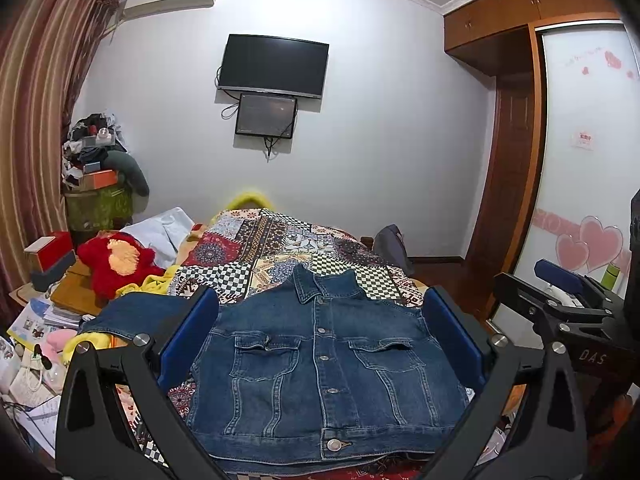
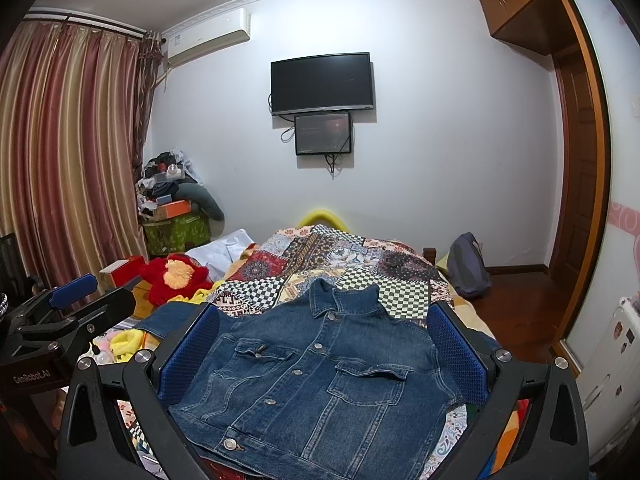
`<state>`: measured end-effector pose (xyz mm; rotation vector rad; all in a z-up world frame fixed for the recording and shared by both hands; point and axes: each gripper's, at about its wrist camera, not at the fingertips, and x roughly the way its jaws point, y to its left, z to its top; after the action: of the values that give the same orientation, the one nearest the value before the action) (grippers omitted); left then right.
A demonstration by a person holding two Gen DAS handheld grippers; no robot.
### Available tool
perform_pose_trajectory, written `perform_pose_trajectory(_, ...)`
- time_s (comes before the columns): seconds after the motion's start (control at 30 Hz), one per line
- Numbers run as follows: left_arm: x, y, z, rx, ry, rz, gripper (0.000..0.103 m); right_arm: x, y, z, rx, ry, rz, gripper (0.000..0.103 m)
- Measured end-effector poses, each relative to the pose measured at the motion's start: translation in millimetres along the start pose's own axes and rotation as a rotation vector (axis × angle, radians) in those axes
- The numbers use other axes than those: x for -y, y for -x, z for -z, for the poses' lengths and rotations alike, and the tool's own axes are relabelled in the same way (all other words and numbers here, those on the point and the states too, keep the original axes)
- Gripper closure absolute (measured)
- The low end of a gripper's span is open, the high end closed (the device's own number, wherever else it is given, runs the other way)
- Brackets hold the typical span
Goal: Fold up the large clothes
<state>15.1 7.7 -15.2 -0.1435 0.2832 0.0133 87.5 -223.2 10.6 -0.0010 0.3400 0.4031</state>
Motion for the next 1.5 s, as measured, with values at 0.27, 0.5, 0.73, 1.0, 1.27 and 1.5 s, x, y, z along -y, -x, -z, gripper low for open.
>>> perform_pose_trajectory(0.27,-1,-3,-2,-0.007,0.004,-0.003,0.000,-1,-8,2,-0.012,-0.001,0.003,0.000)
perform_pose_trajectory(0.5,-14,-21,0,-0.028,0.024,-0.016,0.000,-6,-34,1,-0.049,0.013,0.006,0.000)
perform_pose_trajectory(0.73,-51,-53,7,-0.066,0.084,-0.040,0.000,-16,-82,4,-0.119,0.028,-0.001,0.000)
perform_pose_trajectory(1.0,-120,-116,29,-0.205,0.182,-0.170,0.000,-29,-169,17,-0.285,0.053,-0.022,0.000)
perform_pose_trajectory(1.27,-222,-193,72,-0.408,0.257,-0.319,0.000,-37,-267,21,-0.421,0.022,-0.100,0.000)
perform_pose_trajectory(1.5,-292,-242,117,-0.577,0.373,-0.318,0.000,-46,-355,29,-0.568,-0.046,-0.202,0.000)
